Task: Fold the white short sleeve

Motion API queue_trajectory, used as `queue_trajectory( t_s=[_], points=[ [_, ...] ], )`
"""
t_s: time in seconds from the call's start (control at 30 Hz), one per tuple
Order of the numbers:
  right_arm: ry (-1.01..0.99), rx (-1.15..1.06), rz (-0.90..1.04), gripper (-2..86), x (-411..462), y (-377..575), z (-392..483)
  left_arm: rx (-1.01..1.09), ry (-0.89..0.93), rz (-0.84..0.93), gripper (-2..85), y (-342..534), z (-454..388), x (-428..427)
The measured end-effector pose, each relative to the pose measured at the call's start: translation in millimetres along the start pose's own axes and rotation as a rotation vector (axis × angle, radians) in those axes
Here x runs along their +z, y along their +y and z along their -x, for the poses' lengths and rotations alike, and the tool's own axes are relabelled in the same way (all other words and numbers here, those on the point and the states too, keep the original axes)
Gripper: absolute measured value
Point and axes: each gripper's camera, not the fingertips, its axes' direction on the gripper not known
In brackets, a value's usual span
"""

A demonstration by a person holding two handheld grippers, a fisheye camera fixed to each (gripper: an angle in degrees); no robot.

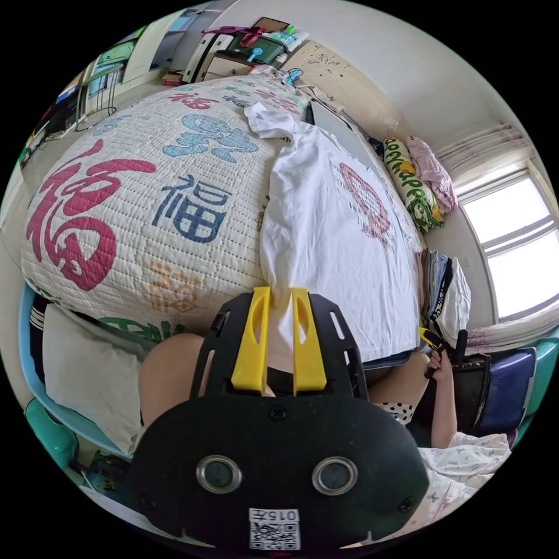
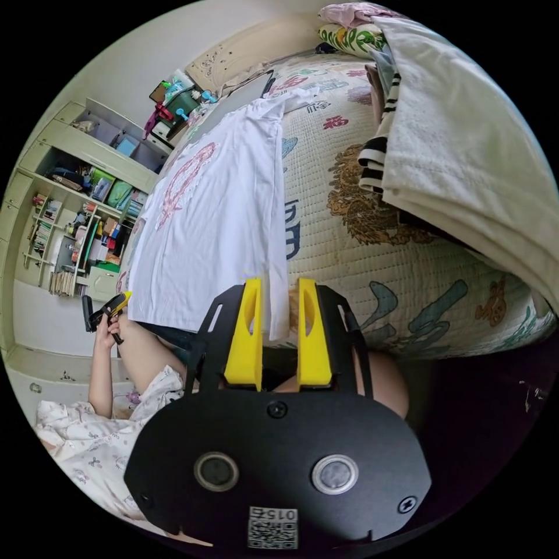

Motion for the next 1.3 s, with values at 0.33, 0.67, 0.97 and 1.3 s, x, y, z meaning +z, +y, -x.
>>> queue_trajectory(
  t_s=[0.33,0.67,0.97,1.3],
  points=[
    [-0.043,0.074,-0.045,0.1,7.2,31.0,-37.7,-0.034,0.029,-0.054,0.7,-3.0,2.9,-55.2],
    [0.094,0.071,0.001,-0.4,71.0,49.9,-49.8,0.003,-0.084,-0.009,-0.1,-29.9,-24.9,-87.1],
    [0.378,-0.029,0.041,-0.1,160.8,61.4,-20.7,0.064,-0.249,0.021,0.2,-58.7,-68.2,-101.0],
    [0.501,-0.087,0.068,-0.1,243.1,75.3,-15.0,0.025,-0.18,0.052,0.2,-88.3,-54.5,-128.5]
  ],
)
